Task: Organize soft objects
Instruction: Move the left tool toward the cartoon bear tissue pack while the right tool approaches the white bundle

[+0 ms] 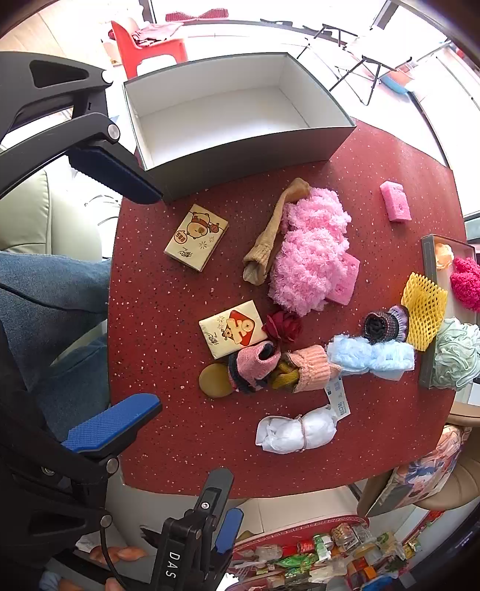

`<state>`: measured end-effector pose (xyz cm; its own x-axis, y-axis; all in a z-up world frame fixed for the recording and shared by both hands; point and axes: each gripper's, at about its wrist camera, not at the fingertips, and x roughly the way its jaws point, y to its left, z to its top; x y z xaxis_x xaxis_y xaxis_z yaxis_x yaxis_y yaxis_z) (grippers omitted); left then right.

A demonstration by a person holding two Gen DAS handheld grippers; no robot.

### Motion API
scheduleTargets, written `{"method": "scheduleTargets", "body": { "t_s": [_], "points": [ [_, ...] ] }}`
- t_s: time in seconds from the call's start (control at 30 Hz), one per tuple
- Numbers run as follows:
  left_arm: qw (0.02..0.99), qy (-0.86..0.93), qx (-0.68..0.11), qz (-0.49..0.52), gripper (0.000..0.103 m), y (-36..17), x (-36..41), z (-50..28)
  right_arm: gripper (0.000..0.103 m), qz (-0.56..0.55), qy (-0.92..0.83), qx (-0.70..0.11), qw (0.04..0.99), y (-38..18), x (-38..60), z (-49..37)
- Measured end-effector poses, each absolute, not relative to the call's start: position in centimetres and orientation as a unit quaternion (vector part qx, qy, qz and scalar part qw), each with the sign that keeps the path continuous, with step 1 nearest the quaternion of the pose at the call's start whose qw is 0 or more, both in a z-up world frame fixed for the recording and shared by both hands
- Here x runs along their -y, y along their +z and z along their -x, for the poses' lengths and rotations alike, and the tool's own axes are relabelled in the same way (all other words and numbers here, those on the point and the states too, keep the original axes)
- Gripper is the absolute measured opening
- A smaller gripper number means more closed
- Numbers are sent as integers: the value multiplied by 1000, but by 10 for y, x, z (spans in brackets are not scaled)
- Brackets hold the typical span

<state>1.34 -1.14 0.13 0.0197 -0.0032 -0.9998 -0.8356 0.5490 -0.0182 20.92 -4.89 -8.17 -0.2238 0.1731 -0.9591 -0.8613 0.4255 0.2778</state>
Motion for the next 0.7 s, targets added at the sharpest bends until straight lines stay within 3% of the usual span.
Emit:
{"method": "scheduleTargets", "body": {
  "t_s": [0.7],
  "points": [
    [610, 353, -607, 367, 103, -3, 15, 8, 103, 276, 471, -621, 562, -77, 49, -202]
  ]
}}
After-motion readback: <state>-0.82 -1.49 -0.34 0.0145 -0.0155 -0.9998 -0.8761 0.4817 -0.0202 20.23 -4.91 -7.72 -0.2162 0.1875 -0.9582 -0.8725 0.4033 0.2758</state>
